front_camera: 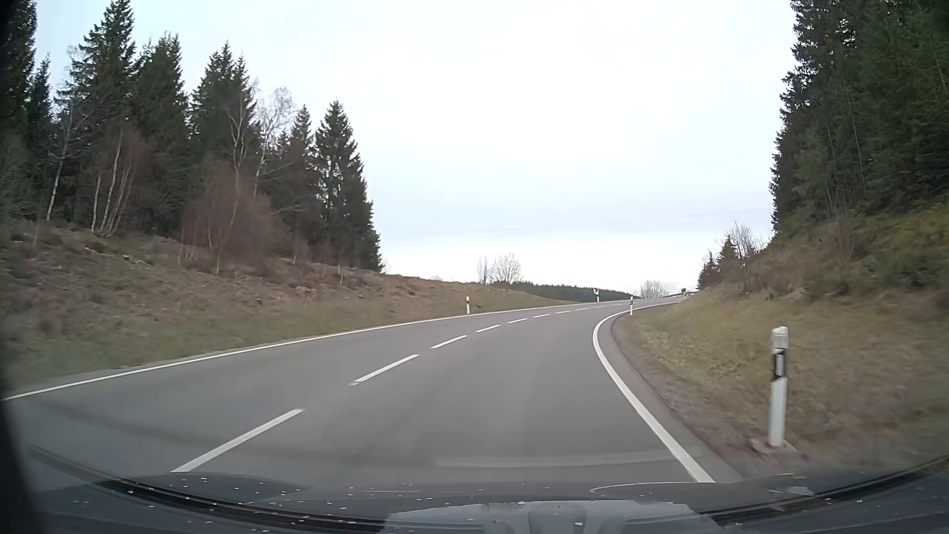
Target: Follow the waypoints while adhering to traffic rules and regulations
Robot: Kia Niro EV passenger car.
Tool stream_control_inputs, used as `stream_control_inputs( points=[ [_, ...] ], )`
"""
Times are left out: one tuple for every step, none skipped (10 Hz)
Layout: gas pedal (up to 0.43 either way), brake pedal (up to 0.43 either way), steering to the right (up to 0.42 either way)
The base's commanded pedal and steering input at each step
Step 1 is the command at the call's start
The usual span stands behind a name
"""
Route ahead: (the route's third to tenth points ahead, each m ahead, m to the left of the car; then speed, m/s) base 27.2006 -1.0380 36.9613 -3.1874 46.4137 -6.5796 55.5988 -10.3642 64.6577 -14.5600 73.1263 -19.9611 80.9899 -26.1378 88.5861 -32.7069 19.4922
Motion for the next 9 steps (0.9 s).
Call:
stream_control_inputs(
  points=[
    [0.22, 0.0, 0.045],
    [0.22, 0.0, 0.043],
    [0.22, 0.0, 0.043],
    [0.22, 0.0, 0.043],
    [0.22, 0.0, 0.042],
    [0.22, 0.0, 0.039],
    [0.22, 0.0, 0.038],
    [0.22, 0.0, 0.038],
    [0.22, 0.0, 0.038]
  ],
)
